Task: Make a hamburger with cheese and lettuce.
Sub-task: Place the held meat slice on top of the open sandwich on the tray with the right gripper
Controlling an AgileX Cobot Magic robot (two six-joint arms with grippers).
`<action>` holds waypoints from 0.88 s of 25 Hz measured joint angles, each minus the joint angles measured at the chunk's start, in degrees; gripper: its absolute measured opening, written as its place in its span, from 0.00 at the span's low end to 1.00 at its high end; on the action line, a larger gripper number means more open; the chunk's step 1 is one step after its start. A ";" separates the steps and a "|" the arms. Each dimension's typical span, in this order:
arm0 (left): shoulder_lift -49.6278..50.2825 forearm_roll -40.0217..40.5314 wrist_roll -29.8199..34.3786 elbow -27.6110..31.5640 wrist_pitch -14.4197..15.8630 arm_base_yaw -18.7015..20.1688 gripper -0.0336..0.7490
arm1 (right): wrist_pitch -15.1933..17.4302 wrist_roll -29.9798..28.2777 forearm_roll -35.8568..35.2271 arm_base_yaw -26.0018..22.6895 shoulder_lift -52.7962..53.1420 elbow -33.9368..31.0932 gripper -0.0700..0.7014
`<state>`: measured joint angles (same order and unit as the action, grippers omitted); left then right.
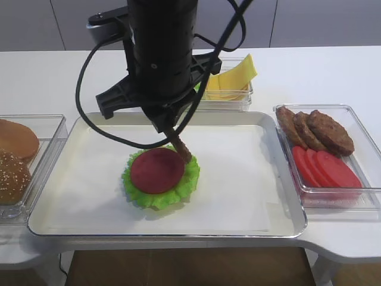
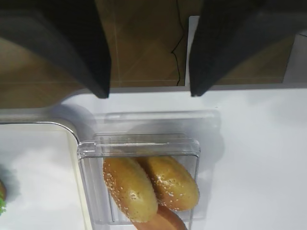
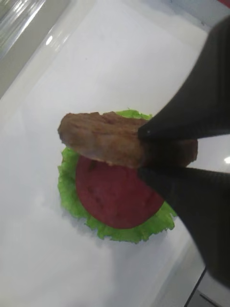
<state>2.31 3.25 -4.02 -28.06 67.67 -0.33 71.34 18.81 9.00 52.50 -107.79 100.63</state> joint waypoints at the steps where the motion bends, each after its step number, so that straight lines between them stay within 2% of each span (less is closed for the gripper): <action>1: 0.00 0.00 0.00 0.00 0.00 0.00 0.54 | 0.00 0.00 0.11 0.00 0.00 0.00 0.27; 12: 0.00 0.00 0.00 0.00 0.00 0.00 0.54 | 0.00 -0.32 1.38 0.00 0.00 -0.13 0.27; 16: 0.00 0.00 0.00 0.00 0.00 0.00 0.54 | -0.21 -0.30 0.74 0.00 -0.10 -2.56 0.27; 22: 0.00 0.00 0.00 0.00 0.00 0.00 0.54 | -0.35 -0.30 0.44 0.00 -0.21 -2.85 0.27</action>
<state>2.31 3.25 -4.02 -28.06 67.67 -0.33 70.99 18.51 9.44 52.50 -107.99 97.78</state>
